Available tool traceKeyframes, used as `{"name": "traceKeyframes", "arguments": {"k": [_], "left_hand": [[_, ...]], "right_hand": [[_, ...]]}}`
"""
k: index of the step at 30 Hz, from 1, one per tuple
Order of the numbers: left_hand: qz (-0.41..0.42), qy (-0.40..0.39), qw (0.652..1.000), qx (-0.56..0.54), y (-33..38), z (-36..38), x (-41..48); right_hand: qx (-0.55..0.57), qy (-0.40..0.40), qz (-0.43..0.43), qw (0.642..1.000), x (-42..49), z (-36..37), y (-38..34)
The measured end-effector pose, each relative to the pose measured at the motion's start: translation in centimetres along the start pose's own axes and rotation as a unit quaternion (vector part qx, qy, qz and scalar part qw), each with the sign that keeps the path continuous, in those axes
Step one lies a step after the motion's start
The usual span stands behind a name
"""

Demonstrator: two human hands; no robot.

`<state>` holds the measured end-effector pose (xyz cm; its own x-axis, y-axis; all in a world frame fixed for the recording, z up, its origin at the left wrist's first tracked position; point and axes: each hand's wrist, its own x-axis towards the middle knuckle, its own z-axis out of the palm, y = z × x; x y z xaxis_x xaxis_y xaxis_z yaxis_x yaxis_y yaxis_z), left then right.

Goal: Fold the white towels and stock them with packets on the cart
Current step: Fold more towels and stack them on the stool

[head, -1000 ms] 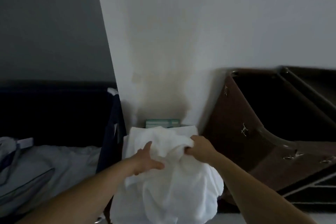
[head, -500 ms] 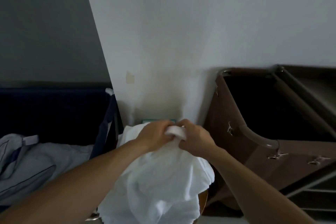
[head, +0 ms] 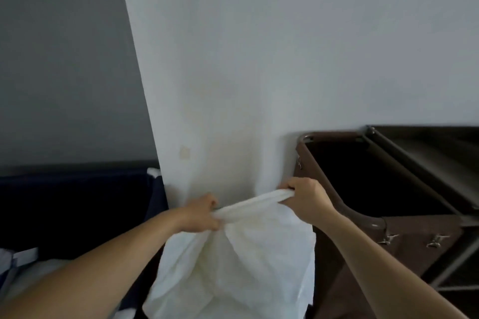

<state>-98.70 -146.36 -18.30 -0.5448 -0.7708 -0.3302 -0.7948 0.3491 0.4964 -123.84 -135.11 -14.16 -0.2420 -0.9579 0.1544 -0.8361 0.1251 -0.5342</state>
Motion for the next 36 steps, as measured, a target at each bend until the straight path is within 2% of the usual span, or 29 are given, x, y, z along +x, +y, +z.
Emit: {"name": "traceKeyframes", "arguments": {"k": [2, 5, 8, 12, 16, 19, 22, 25, 28, 31, 33, 36], "left_hand": [[0.077, -0.032, 0.997, -0.008, 2.2, 1.0, -0.6], [0.165, 0.005, 0.986, -0.02, 5.5, 1.7, -1.3], [0.163, 0.046, 0.98, -0.104, 5.5, 1.2, -1.5], [0.125, 0.038, 0.955, -0.264, 4.2, -0.5, -2.7], [0.157, 0.006, 0.933, -0.323, 4.2, -0.9, -3.0], [0.193, 0.064, 0.935, -0.29, 5.3, -1.1, -3.0], [0.19, 0.129, 0.928, -0.294, 5.7, -1.2, -2.9], [0.182, 0.148, 0.925, -0.3, 5.4, -1.1, -2.9], [0.202, 0.165, 0.925, -0.275, 5.4, -1.1, -3.2], [0.222, 0.195, 0.927, -0.232, 5.3, -1.1, -3.1], [0.22, 0.196, 0.936, -0.193, 5.0, -1.3, -2.9], [0.19, 0.206, 0.956, -0.092, 4.0, -1.3, -2.1]], "right_hand": [[0.008, -0.007, -0.017, 1.0, 0.1, 0.8, -1.5], [0.035, -0.005, -0.039, 0.999, 0.2, 1.6, -3.4], [0.097, -0.002, -0.042, 0.994, 0.1, 1.3, -3.3], [0.27, 0.048, 0.012, 0.962, -0.5, 0.7, -3.0], [0.35, 0.06, 0.018, 0.935, -0.9, 1.2, -4.8], [0.35, 0.04, -0.001, 0.936, -0.8, 1.4, -5.9], [0.291, 0.069, -0.039, 0.954, -0.6, 1.8, -6.0], [0.271, 0.082, -0.065, 0.957, -0.5, 2.2, -6.1], [0.281, 0.086, -0.057, 0.954, -0.3, 2.5, -6.2], [0.251, 0.033, -0.026, 0.967, 0.2, 2.4, -6.4], [0.186, 0.008, -0.019, 0.982, 0.6, 2.1, -6.5], [0.15, 0.095, -0.029, 0.984, 1.6, 0.6, -7.4]]}}
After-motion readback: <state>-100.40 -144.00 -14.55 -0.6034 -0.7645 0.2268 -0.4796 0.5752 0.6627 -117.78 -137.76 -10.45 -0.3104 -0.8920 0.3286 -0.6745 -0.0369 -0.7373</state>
